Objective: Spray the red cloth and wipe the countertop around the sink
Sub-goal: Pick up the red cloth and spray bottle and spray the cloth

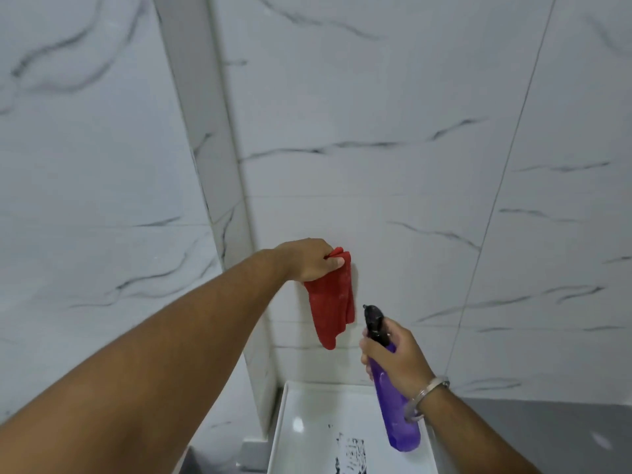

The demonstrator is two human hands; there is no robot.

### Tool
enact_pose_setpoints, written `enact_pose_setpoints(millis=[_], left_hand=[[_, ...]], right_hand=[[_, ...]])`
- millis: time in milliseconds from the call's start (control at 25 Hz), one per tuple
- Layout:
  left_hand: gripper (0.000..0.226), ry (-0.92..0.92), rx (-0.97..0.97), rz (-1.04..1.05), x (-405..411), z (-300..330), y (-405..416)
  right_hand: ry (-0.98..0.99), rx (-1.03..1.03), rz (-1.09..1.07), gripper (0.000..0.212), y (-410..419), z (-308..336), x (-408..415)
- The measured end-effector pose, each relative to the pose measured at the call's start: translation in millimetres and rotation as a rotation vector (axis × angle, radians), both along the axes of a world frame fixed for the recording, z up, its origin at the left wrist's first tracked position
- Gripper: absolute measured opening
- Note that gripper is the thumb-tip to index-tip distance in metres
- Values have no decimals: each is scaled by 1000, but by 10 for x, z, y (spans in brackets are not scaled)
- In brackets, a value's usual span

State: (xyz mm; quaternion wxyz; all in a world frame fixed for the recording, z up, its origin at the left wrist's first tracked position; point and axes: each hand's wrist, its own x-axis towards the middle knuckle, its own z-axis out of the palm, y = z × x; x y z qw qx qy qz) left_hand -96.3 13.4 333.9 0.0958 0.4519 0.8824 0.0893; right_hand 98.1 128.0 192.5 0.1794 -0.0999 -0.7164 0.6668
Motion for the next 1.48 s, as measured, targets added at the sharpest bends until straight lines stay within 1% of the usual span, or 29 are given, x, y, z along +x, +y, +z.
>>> enact_pose_setpoints(millis=[80,200,280,360,440,520,720,800,880,960,1000,1080,1200,1280,1360,1440,1480], left_hand=[[44,-36,-15,-6,-28,152,-60],[40,-84,-17,-5,-50,315,-146],[39,-78,-14,-5,-46,383,-181],[39,-69,-22,3,-33,441,-200],[39,-59,-41,13,-29,478,-220],[38,-55,-42,35,-19,511,-248],[38,-46,-53,86,27,564,-288],[37,-47,-55,104,60,561,-297],[37,-49,-58,127,108,543,-297],[36,-49,-86,148,146,520,-299],[36,-46,-101,163,168,508,-300],[37,-37,-118,187,200,494,-306],[39,-36,-124,222,244,481,-317],[39,-54,-120,253,273,467,-332],[39,-82,-115,294,308,446,-349],[39,-81,-119,312,352,425,-369],[39,-75,-121,318,376,410,-388]], right_hand=[[-2,-67,75,14,6,173,14],[-3,-26,146,14,11,355,16],[-8,-72,163,21,-17,428,8],[-2,-52,178,17,-46,456,10],[2,-23,174,11,-62,429,32],[-30,-55,200,14,-53,348,64],[-123,-61,233,18,23,-1,200],[-139,-16,263,17,54,-141,248],[-105,-36,281,15,81,-211,258],[-69,-120,305,20,76,-140,208],[-54,-130,332,21,79,-81,161],[-22,-101,366,21,68,54,62],[-7,-111,396,22,51,205,-75],[18,-95,403,16,69,235,-140],[11,-131,419,13,85,222,-177],[-5,-136,451,18,87,177,-201],[-8,-99,456,19,76,141,-212]])
